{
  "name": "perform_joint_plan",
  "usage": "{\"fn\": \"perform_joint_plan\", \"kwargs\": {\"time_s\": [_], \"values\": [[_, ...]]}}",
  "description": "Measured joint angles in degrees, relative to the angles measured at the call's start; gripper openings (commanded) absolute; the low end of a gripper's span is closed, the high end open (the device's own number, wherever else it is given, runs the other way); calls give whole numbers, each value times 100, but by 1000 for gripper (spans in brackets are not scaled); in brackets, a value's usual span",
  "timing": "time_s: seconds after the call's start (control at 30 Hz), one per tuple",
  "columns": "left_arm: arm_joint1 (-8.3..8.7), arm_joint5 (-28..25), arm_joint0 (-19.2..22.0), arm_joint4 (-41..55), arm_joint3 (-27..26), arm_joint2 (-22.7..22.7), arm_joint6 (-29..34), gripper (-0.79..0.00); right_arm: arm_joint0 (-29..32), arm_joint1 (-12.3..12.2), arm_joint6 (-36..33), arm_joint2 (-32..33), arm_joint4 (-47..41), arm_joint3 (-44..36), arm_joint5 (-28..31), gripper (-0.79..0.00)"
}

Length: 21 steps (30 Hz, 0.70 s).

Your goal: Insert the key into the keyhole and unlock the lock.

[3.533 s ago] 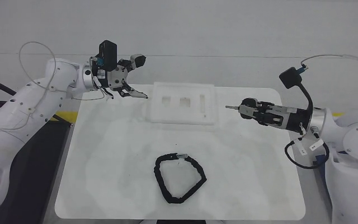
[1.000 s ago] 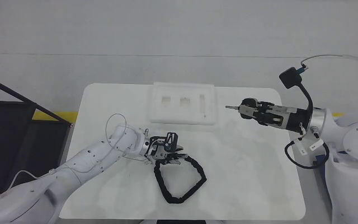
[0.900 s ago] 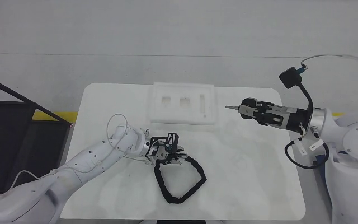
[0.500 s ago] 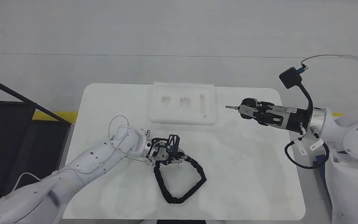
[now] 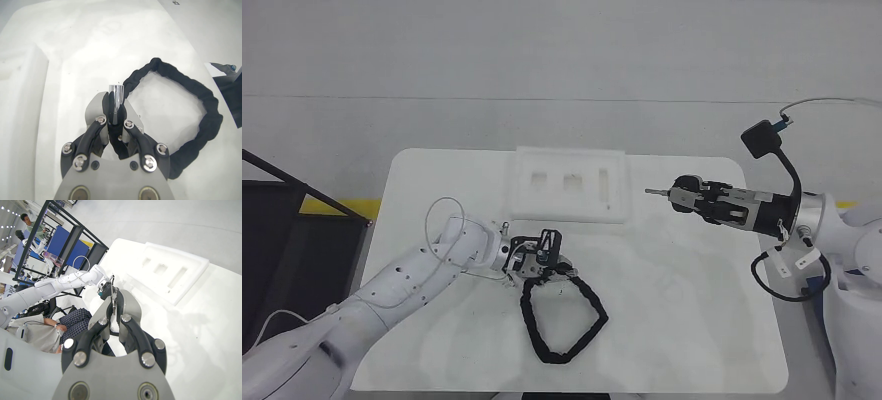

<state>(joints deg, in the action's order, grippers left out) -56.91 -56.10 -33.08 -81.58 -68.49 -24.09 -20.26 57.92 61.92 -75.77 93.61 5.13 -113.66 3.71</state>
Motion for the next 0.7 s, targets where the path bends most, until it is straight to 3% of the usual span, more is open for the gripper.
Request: {"fn": "perform_joint_plan", "kwargs": {"time_s": [0.37,0.7], "values": [[420,-190,13,159,-860,-741,-185,-785,0,0,0,0,0,0,0,-785],[885,-190,470,1023,-1730,-902,122,-785,0,0,0,0,0,0,0,-785]]}}
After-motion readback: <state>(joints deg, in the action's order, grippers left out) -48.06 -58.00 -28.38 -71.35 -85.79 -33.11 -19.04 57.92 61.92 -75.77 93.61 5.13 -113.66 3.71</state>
